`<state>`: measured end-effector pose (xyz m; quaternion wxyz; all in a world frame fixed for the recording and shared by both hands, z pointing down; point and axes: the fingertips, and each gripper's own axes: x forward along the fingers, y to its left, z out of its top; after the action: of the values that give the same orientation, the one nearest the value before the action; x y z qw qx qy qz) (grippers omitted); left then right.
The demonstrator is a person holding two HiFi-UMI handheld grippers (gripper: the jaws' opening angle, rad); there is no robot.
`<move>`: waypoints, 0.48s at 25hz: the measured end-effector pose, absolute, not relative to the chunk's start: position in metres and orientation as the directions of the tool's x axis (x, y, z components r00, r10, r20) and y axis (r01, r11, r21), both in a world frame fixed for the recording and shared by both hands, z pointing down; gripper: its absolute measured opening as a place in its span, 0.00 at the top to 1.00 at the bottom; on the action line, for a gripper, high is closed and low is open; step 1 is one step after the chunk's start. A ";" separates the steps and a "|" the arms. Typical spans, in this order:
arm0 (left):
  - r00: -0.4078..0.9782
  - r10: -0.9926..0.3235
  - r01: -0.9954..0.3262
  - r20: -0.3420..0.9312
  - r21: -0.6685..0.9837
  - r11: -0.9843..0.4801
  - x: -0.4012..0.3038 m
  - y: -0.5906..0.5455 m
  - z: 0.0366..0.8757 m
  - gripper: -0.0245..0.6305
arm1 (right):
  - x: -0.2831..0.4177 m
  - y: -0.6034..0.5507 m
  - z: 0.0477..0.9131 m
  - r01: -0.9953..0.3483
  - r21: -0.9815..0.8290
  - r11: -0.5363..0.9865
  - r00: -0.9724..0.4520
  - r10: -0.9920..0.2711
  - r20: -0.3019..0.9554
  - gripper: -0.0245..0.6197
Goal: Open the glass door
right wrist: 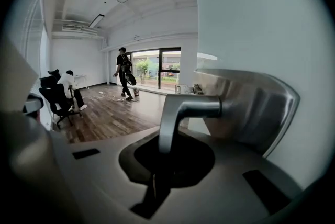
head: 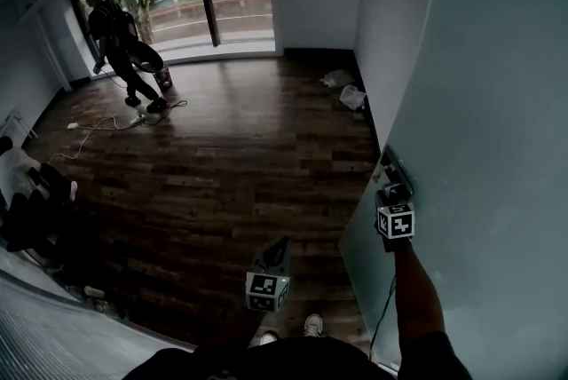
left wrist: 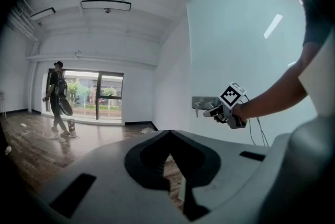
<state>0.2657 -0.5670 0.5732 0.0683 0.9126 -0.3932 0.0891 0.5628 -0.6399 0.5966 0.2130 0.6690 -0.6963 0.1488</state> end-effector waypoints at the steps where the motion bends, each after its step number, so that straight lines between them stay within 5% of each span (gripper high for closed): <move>1: 0.675 -0.707 -0.731 0.214 0.056 -0.681 0.270 -0.571 0.572 0.95 | 0.572 -0.641 0.597 -0.996 0.076 0.054 -0.009 -0.868 0.497 0.94; 12: 0.666 -0.713 -0.739 0.217 0.059 -0.672 0.289 -0.591 0.568 0.95 | 0.657 -0.642 0.596 -0.994 0.107 -0.019 0.072 -0.853 0.516 0.94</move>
<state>0.2888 -0.5915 0.5676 0.0710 0.9099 -0.3989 0.0884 0.6572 -0.6424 0.5965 0.2254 0.6964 -0.6632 0.1562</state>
